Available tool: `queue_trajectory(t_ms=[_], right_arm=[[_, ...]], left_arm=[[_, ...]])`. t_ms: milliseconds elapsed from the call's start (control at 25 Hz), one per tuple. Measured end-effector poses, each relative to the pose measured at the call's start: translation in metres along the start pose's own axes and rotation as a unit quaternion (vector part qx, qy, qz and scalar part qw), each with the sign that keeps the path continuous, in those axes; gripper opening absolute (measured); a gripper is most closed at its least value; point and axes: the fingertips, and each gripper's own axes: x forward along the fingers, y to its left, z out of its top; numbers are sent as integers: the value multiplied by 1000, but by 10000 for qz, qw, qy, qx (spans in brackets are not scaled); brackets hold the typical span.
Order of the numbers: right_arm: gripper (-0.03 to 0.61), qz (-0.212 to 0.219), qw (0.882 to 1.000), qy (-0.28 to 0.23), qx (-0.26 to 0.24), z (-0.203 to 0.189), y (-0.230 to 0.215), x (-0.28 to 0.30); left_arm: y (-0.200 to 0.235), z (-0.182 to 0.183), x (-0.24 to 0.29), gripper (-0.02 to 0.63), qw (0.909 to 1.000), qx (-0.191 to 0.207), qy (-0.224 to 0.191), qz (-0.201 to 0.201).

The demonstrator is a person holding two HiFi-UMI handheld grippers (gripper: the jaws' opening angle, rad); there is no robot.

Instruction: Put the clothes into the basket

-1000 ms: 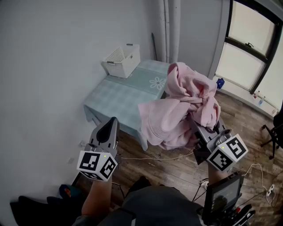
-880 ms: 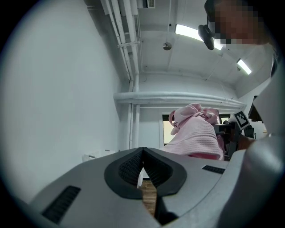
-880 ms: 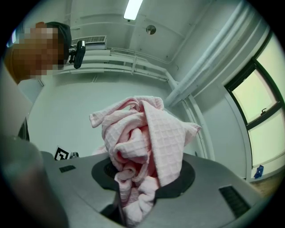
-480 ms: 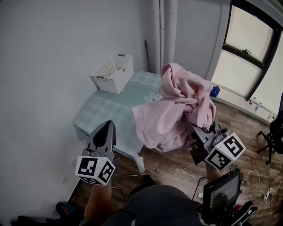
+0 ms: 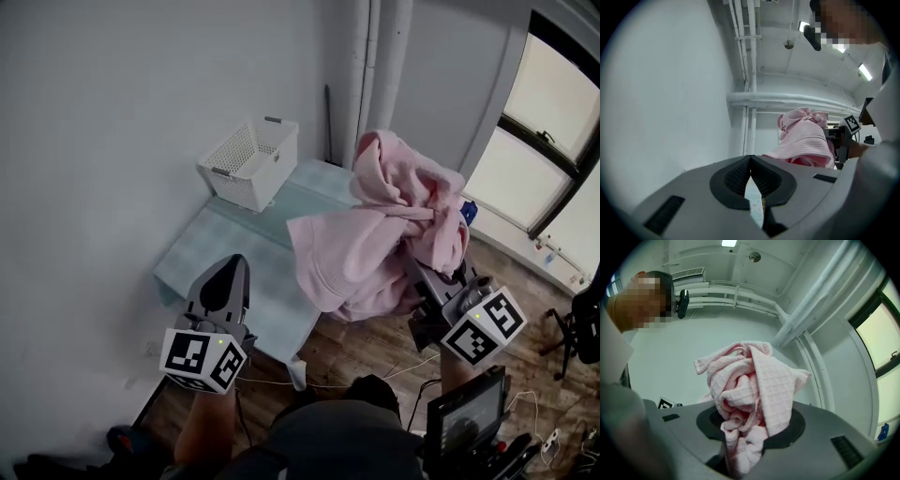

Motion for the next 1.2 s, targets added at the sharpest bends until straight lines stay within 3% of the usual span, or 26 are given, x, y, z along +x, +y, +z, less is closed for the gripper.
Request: queue_trajectory(t_ms=[200, 600, 1200], right_arm=[[173, -497, 9988, 3, 40, 4, 6, -5], [173, 286, 9996, 2, -35, -6, -7, -4], [173, -30, 9998, 43, -213, 3, 1, -6]], left_arm=[[1, 3, 10, 9, 9986, -29, 213, -493], [-7, -8, -13, 9, 9994, 78, 87, 340], [4, -7, -24, 9, 9997, -83, 173, 149]])
